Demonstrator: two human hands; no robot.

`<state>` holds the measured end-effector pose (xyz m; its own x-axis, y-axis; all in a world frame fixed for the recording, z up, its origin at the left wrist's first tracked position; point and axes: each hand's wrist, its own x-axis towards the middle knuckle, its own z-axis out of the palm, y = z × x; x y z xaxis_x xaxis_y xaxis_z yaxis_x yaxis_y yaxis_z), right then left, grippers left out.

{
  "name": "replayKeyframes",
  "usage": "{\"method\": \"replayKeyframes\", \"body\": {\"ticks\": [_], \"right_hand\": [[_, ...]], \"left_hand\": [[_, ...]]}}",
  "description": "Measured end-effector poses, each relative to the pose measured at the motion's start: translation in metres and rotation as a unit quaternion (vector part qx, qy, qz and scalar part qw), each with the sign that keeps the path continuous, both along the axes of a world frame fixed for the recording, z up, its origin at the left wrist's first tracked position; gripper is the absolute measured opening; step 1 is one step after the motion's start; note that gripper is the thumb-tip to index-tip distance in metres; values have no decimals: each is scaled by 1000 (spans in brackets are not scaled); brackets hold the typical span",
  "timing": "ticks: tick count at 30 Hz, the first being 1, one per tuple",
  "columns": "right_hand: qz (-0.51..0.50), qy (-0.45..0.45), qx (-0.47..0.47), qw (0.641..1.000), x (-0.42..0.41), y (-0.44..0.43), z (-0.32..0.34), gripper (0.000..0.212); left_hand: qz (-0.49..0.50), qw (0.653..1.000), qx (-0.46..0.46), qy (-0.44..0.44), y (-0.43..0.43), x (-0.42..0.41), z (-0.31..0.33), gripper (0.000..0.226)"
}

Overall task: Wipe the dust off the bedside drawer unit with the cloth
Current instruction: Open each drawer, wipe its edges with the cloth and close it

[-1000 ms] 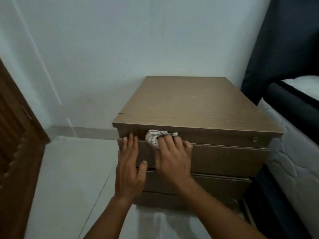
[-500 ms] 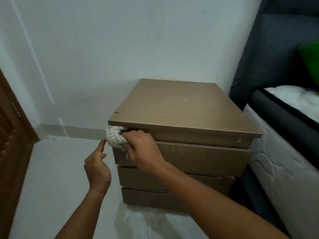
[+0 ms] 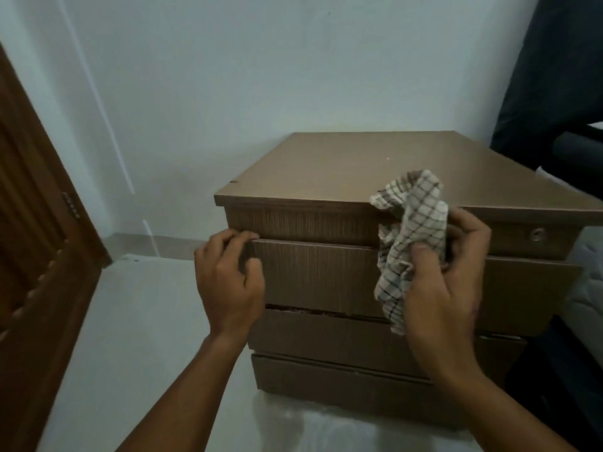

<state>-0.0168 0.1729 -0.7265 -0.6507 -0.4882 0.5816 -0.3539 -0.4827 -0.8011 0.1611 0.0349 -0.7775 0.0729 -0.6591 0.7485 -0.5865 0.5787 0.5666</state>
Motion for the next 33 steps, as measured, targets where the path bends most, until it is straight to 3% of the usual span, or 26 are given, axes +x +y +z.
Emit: {"method": "replayKeyframes", "body": {"ticks": [4, 9, 11, 13, 15, 17, 20, 23, 25, 28, 30, 32, 33], "right_hand": [[-115, 263, 82, 954, 31, -33, -13, 44], [-31, 535, 177, 826, 88, -53, 5, 32], [-4, 588, 181, 789, 108, -60, 9, 33], [-5, 607, 183, 774, 117, -66, 11, 31], [-18, 610, 188, 769, 116, -65, 10, 27], [-65, 599, 175, 779, 97, -56, 4, 25], [-194, 549, 154, 798, 39, -23, -11, 34], [-294, 506, 177, 792, -33, 18, -20, 37], [-338, 476, 193, 789, -73, 44, -26, 35], [-399, 408, 201, 796, -123, 73, -32, 37], [-434, 291, 208, 826, -145, 85, -37, 41], [-416, 77, 238, 874, -163, 100, -60, 48], [-361, -35, 272, 891, -163, 108, -81, 51]], "left_hand": [[2, 1000, -10, -1, 10, 11, 2, 40], [-8, 999, -10, 38, 34, 37, 9, 30], [0, 989, 16, 146, 37, 50, 9, 30], [-5, 970, 65, 235, 43, 55, 11, 34], [-14, 966, 92, 242, 51, 52, 11, 35], [-17, 979, 64, 192, 62, 43, 13, 35], [-20, 1000, -13, 8, 73, 24, 23, 36], [-78, 984, -55, -148, 87, -8, 32, 35], [-113, 975, -44, -185, 97, -30, 33, 36], [-130, 981, -17, -141, 104, -56, 27, 37], [-117, 986, -22, -114, 107, -64, 25, 35], [-114, 987, -19, -109, 110, -69, 27, 34], [-114, 987, -17, -108, 111, -71, 27, 34]]}}
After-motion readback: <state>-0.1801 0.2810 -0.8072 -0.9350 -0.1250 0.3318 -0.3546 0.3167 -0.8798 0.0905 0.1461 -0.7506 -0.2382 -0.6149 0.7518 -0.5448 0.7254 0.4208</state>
